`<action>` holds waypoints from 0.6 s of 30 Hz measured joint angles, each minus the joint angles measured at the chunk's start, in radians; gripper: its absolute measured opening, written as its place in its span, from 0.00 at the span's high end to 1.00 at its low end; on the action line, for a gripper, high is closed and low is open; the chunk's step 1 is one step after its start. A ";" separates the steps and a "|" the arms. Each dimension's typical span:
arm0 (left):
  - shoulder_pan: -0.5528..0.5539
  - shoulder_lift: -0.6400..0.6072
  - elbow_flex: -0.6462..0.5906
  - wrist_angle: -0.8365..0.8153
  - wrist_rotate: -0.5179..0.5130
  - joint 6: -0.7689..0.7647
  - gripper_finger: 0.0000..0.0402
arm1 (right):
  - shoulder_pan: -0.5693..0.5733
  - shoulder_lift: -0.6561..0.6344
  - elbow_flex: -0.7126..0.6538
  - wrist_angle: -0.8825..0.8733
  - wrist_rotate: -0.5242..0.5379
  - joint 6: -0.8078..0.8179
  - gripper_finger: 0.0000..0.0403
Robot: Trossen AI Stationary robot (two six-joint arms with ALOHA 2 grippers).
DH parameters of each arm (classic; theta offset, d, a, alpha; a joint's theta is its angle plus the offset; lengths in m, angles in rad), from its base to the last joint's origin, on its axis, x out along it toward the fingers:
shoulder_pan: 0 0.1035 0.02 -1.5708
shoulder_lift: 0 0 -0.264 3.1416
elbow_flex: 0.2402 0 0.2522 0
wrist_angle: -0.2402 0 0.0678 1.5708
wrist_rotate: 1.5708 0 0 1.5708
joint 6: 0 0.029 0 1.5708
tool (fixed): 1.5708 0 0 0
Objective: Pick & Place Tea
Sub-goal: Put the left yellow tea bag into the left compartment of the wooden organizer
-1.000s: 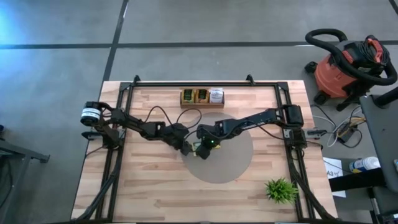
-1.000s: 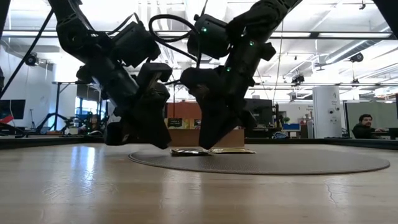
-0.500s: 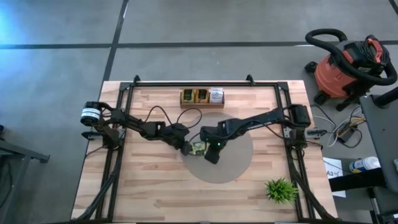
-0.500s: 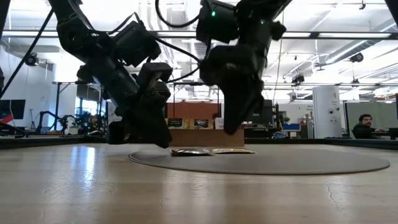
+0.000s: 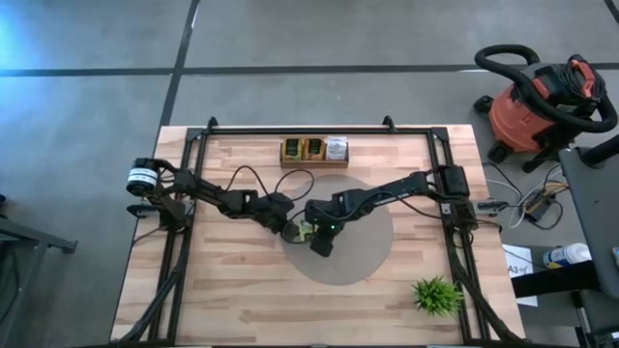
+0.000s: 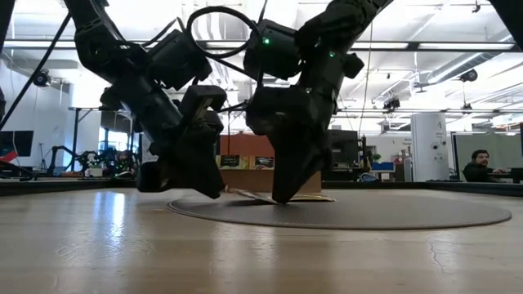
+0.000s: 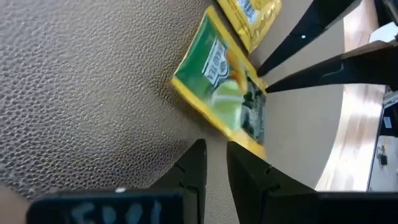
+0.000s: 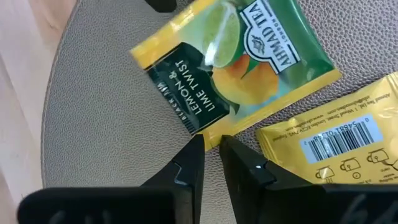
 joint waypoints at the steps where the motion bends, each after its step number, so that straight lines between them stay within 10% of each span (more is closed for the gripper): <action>1: 0.000 0.000 0.000 -0.002 0.000 -0.006 0.86 | 0.000 0.004 0.000 0.001 0.000 0.002 0.85; 18: -0.005 0.001 0.018 -0.008 -0.060 -0.026 0.86 | -0.002 0.030 0.026 0.082 0.005 0.040 0.85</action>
